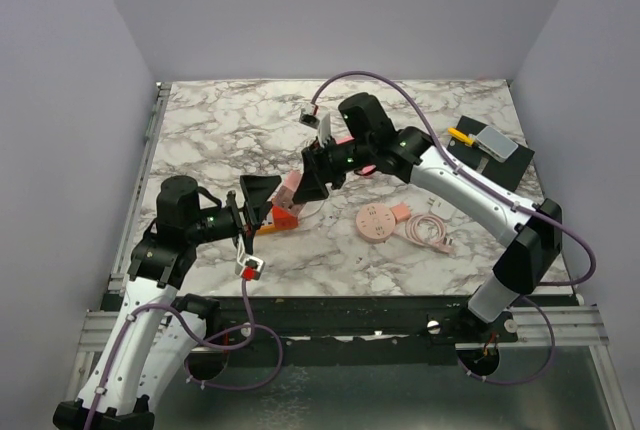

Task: Insert the plug
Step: Pick up the plug from the center of the board.

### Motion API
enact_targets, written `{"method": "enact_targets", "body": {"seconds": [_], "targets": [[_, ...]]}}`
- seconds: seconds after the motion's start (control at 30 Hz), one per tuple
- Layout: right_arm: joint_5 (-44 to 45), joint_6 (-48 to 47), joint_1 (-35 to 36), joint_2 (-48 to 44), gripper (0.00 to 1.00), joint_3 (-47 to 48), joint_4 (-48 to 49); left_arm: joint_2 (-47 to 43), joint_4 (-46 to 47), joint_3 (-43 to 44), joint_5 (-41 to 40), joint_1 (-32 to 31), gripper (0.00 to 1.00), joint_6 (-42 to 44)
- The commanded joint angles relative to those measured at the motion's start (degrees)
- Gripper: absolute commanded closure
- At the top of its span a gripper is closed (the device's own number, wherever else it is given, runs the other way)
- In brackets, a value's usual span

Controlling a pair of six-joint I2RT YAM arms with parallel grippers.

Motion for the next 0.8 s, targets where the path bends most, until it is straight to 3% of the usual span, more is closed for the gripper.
{"method": "enact_targets", "body": {"seconds": [0.0, 0.37, 0.6, 0.67, 0.77], "targets": [[0.5, 0.6, 0.9, 1.6, 0.72, 3.5, 0.3, -0.5, -0.2, -0.9, 5.1, -0.4, 0.01, 1.9], [2.1, -0.5, 3.7, 5.5, 0.72, 9.0, -2.9, 2.9, -1.2, 0.0, 1.4, -2.4, 0.18, 4.4], [3.8, -1.3, 4.4, 5.6, 0.72, 9.3, -4.2, 5.3, -2.2, 0.7, -5.3, -4.5, 0.37, 4.9], [4.4, -1.7, 4.4, 5.4, 0.72, 9.0, -4.8, 5.6, -2.3, 0.7, -6.3, -4.6, 0.47, 4.6], [4.4, -2.2, 4.6, 5.1, 0.6, 8.7, -5.1, 5.8, -2.3, 0.7, -6.9, -4.7, 0.78, 3.8]]}}
